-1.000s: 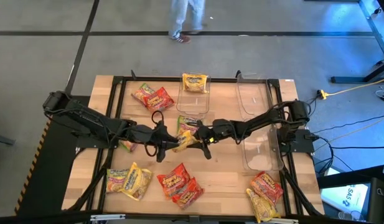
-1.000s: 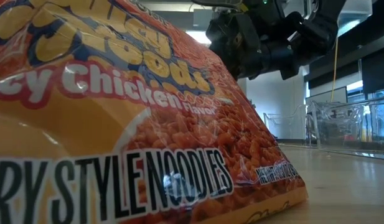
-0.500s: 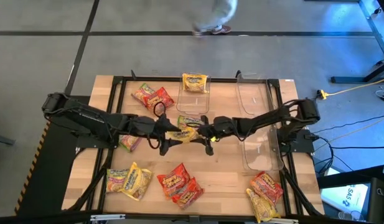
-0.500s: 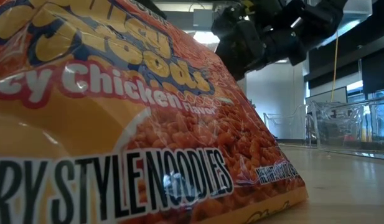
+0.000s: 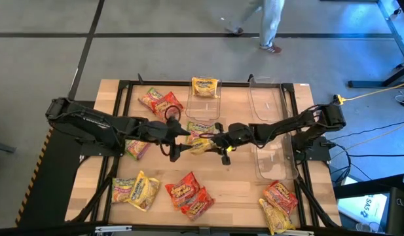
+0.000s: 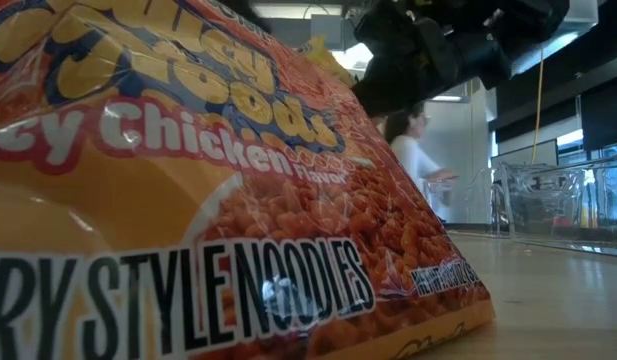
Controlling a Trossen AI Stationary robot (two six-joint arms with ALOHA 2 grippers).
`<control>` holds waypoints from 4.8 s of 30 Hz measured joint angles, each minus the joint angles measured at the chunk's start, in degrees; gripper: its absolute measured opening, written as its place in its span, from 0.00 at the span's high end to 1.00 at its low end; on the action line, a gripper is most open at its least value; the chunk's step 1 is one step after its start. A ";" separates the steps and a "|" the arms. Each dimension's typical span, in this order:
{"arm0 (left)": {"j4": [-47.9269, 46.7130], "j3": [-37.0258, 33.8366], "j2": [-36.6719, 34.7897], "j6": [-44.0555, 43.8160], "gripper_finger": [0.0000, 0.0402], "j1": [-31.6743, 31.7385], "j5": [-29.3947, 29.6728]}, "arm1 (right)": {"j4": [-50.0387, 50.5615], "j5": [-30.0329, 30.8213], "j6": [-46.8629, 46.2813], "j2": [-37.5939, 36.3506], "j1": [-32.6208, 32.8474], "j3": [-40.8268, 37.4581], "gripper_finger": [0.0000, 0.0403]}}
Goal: Sort Maruchan noodles
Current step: Put the yellow noodle pack into the top left transparent bin
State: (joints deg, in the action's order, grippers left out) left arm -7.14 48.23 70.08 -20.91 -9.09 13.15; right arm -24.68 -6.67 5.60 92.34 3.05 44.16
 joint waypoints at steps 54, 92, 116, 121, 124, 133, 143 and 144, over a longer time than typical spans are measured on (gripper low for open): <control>-6.08 2.22 -4.09 0.93 0.27 -1.13 2.56 | -12.97 5.04 8.23 -4.74 -0.07 1.88 0.76; 55.14 -18.27 -0.17 20.01 0.35 2.79 0.82 | -16.54 6.08 9.38 -9.33 -0.09 1.84 0.75; 52.25 -18.21 -0.80 24.66 0.61 3.98 0.42 | -0.39 12.17 6.58 -15.61 -0.46 1.88 0.36; 47.57 -18.21 -0.83 26.23 0.61 3.98 3.91 | 13.88 18.91 6.44 -24.80 -0.46 1.89 0.33; 43.97 -18.21 -0.83 28.83 0.61 3.98 3.89 | 16.53 19.68 5.31 -28.47 -0.46 1.90 0.32; 38.73 -18.21 -0.81 30.10 0.61 3.97 3.91 | 22.79 18.58 0.81 -24.12 -0.46 10.69 0.28; 36.44 -18.21 -0.81 29.15 0.61 3.98 4.47 | 48.71 15.75 2.17 -5.87 -0.46 36.84 0.20; 36.17 -18.21 -0.81 29.11 0.61 3.98 4.62 | 51.41 15.22 2.16 -4.36 -0.46 39.15 0.20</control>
State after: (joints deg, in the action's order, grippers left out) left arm 29.04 30.02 69.28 8.20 -5.10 17.77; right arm 26.73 8.55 7.76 87.97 2.59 83.31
